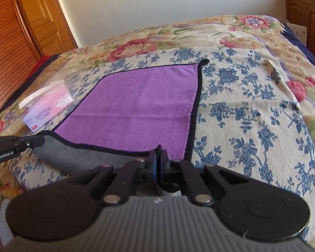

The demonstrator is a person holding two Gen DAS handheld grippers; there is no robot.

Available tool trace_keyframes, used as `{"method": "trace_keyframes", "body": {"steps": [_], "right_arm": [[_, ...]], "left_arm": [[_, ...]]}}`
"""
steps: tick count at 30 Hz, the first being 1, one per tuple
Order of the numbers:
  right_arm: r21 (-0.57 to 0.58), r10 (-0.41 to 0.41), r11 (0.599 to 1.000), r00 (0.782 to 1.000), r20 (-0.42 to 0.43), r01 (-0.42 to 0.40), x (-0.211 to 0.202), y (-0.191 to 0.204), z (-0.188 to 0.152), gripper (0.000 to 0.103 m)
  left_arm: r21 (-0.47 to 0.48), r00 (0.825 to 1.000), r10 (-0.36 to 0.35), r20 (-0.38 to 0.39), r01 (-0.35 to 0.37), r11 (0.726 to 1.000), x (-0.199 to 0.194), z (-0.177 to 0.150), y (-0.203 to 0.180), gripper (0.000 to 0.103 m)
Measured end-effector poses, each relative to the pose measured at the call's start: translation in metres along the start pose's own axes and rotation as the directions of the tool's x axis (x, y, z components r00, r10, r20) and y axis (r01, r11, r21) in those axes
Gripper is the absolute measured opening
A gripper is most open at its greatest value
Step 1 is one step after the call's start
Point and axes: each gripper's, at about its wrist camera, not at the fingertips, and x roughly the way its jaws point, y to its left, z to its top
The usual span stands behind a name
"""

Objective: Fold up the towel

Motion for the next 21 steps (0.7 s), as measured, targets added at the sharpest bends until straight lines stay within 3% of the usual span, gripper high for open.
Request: {"method": "trace_keyframes", "body": {"steps": [21], "right_arm": [[-0.038, 0.008, 0.999, 0.995, 0.1, -0.004, -0.016, 0.004, 0.012, 0.004]], "left_arm": [[0.025, 0.998, -0.021, 0.056, 0.02, 0.999, -0.018, 0.014, -0.009, 0.006]]}}
